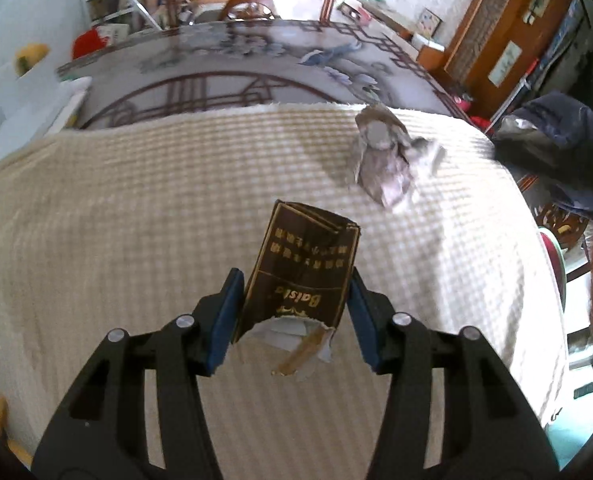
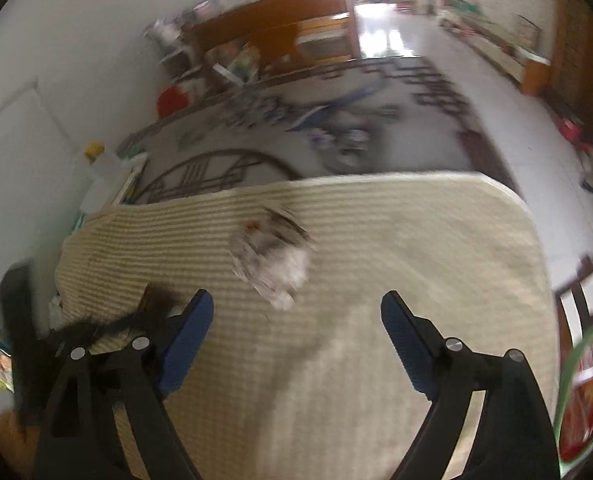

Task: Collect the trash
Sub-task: 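Grasp the brown cigarette pack with the left tool while the right tool grasps crumpled paper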

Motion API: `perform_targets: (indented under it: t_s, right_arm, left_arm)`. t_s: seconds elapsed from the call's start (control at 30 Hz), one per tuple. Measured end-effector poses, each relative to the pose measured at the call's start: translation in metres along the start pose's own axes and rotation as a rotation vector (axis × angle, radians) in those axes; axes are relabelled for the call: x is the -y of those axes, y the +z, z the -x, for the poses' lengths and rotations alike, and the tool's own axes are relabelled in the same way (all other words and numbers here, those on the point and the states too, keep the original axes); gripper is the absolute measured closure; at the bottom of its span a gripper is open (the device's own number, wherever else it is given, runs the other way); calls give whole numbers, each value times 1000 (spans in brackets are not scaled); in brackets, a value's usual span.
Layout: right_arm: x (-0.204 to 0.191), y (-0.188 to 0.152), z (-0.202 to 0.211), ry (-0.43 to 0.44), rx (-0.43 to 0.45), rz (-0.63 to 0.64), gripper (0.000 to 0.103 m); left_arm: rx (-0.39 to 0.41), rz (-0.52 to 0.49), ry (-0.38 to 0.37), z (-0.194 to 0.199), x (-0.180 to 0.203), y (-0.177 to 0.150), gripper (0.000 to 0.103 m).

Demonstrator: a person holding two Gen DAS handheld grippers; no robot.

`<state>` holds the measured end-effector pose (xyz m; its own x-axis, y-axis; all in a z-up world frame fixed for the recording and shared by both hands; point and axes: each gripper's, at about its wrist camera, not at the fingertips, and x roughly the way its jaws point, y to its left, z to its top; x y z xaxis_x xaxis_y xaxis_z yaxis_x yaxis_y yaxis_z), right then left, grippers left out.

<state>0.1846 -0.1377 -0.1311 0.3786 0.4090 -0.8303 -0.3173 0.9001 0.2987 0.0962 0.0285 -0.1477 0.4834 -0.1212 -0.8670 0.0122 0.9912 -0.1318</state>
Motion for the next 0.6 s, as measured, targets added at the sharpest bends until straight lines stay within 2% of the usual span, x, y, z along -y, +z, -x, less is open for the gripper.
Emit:
perform_targets:
  t_s: [0.1,0.2,0.23,0.27,0.3,0.47,0.6]
  right_arm:
    - [-11,14,-29,-2,-35,20,16]
    - [-20,19,-58,-76,-86,72,16]
    - [-23,18,-66,-101,-102,98,20]
    - [-23,16,-71,-113,-115,111,33]
    - [-24,15,-76,-103,-132,118,38]
    - [-23,12,-62,-74,-94,134,63]
    - [-24,2,-33,-36,-53,133,64]
  left_arm:
    - [7,9,10,11,6,-18,53]
    - [-5,17,2,11,9,-27,53]
    - [-14,25,-1,10,9,-29,53]
    - [-18,34,0,10,9,-31,53]
    - [-18,40,-1,10,9,-33,53]
    - [-6,64,10,16,5,-38,53]
    - [4,70,7,21,4,-37,53]
